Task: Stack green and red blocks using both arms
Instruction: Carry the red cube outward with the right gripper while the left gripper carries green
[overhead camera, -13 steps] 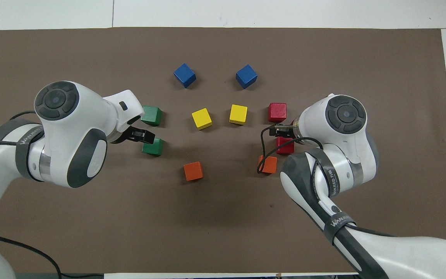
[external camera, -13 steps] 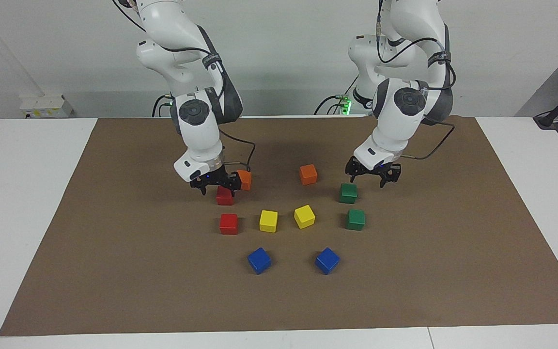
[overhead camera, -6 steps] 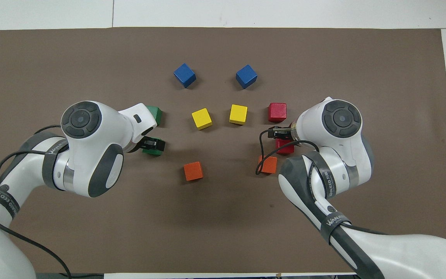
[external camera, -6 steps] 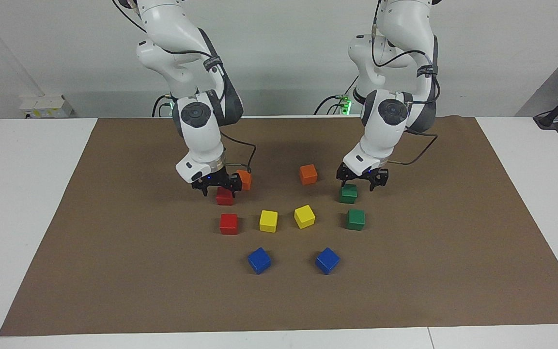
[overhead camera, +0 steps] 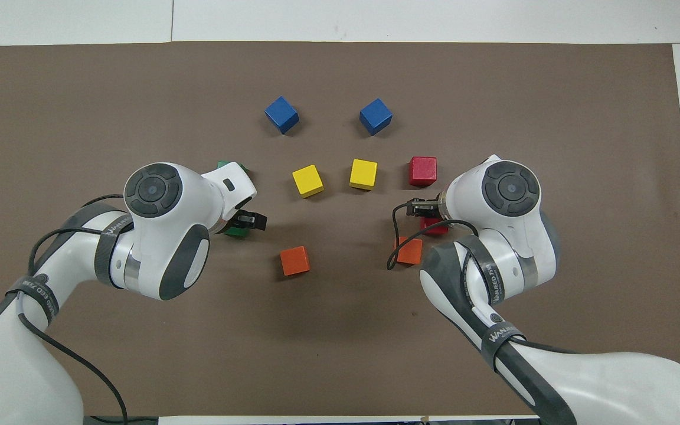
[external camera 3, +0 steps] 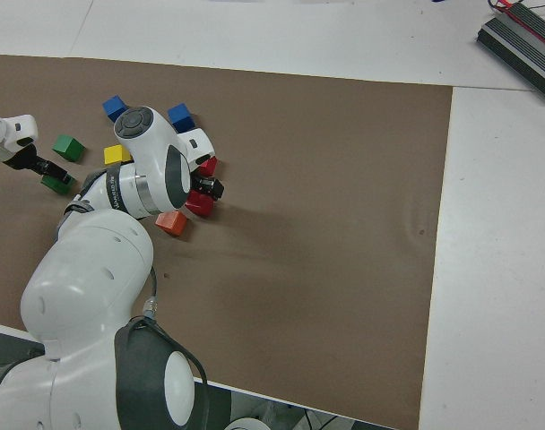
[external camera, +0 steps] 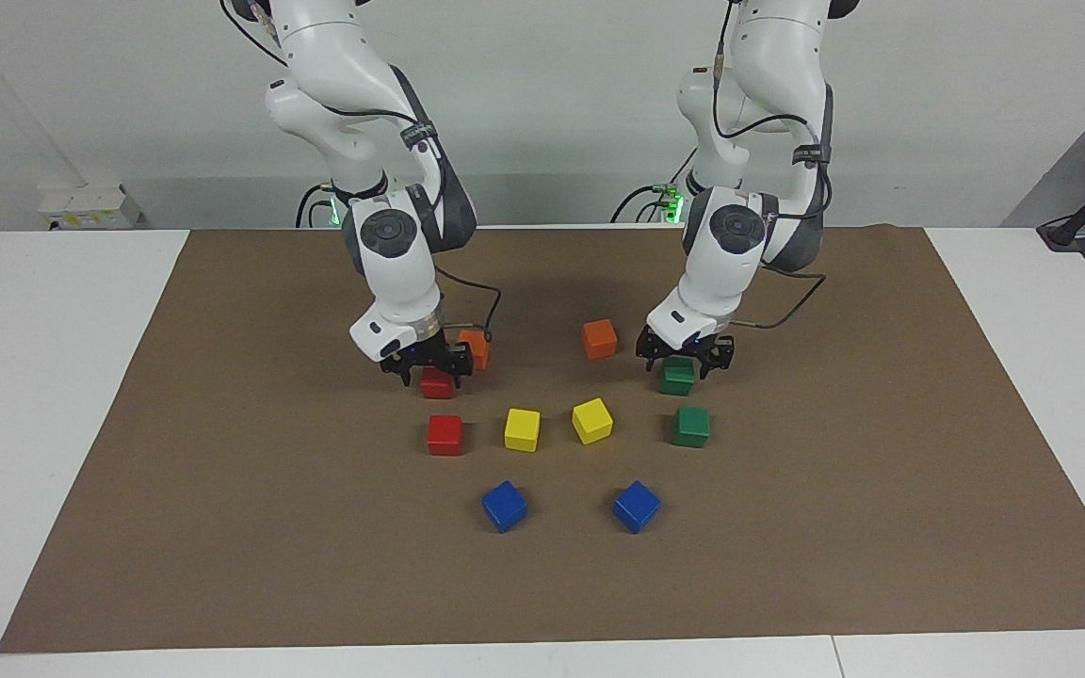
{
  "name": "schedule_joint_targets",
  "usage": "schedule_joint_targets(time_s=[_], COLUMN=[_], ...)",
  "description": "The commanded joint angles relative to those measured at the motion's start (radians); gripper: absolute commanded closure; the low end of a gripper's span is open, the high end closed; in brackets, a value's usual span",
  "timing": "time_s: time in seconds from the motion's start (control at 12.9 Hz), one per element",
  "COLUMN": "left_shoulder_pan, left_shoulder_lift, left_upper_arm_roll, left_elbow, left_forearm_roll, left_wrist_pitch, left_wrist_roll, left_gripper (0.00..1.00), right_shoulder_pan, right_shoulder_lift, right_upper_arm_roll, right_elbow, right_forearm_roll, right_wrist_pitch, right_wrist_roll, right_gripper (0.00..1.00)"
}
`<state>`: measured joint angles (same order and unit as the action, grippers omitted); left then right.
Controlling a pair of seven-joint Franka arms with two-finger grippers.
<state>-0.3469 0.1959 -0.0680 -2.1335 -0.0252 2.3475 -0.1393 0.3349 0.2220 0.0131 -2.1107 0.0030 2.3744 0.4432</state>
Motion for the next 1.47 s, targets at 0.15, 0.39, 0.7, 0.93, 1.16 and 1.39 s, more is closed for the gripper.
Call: schedule_joint_targets(time_s=[0.15, 0.39, 0.7, 0.93, 1.16, 1.39], left_shoulder_pan=[-0.032, -0.03, -0.024, -0.008, 0.064, 0.162], left_shoulder_lift=[0.04, 0.043, 0.039, 0.02, -0.035, -0.104], left_upper_arm_roll=[0.017, 0.019, 0.02, 0.022, 0.021, 0.019], left_elbow=[-0.002, 0.0, 0.001, 0.029, 0.134, 0.205], left_forearm_roll=[0.008, 0.016, 0.016, 0.016, 0.014, 0.002], left_wrist_pitch=[0.052, 0.04, 0.015, -0.037, -0.238, -0.391], left_wrist_roll=[-0.013, -0.005, 0.001, 0.001, 0.016, 0.068], left_gripper=[0.0, 0.45, 1.0, 1.0, 1.0, 1.0], right_shoulder_pan=[0.003, -0.046, -0.179, -0.313, -0.365, -0.379], right_shoulder_lift=[0.01, 0.0, 0.011, 0.025, 0.054, 0.08], right_upper_arm_roll=[-0.001, -0.005, -0.004, -0.004, -0.004, -0.004], right_elbow=[-0.015, 0.029, 0.156, 0.155, 0.144, 0.144], right_forearm_roll=[0.011, 0.011, 0.011, 0.011, 0.011, 0.015], right_wrist_pitch=[0.022, -0.047, -0.159, -0.133, -0.086, -0.057], right_wrist_roll=[-0.023, -0.104, -0.333, -0.536, -0.564, -0.563], right_gripper=[0.95, 1.0, 1.0, 1.0, 1.0, 1.0])
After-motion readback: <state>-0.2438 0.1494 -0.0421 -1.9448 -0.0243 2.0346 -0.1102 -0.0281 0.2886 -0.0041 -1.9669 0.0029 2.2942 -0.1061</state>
